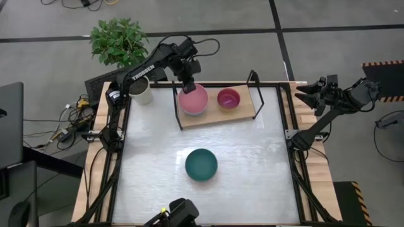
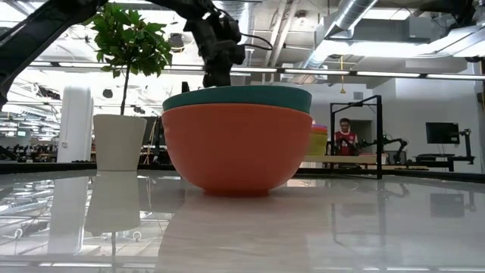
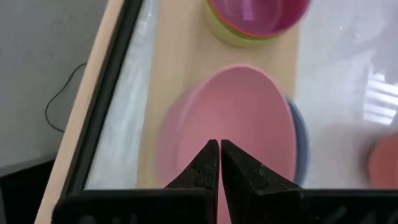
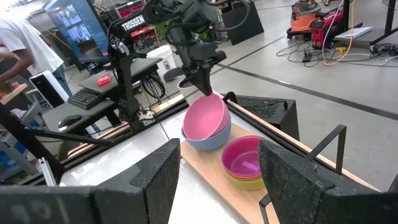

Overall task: Place and stack bowls onto a shelf
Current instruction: Stack the big pink bowl on top of the big blue bowl on the shelf

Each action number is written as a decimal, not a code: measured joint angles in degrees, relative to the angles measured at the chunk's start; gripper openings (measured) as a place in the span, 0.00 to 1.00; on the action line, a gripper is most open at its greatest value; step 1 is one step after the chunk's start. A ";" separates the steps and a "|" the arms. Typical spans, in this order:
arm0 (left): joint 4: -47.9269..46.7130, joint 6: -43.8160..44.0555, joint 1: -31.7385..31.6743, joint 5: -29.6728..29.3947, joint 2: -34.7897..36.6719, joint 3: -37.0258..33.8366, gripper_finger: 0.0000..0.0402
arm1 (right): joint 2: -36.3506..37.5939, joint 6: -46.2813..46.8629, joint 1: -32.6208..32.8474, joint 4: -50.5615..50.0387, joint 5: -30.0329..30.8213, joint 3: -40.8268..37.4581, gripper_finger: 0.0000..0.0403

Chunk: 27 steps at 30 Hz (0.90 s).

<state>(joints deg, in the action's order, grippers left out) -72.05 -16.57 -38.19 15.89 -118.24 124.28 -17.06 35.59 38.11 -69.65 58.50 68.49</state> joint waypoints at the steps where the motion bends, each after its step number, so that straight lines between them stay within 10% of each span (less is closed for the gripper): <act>1: 0.35 0.61 -0.31 0.08 0.00 -0.25 0.00 | 0.00 0.00 -0.01 0.00 0.00 0.00 0.60; 27: 3.38 1.89 -1.88 -3.72 -4.27 -0.95 0.00 | 0.00 1.09 0.00 0.02 0.09 -0.02 0.60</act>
<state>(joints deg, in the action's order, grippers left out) -68.67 -14.68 -40.07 12.17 -122.51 123.32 -17.06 36.69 38.10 -69.63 58.59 68.47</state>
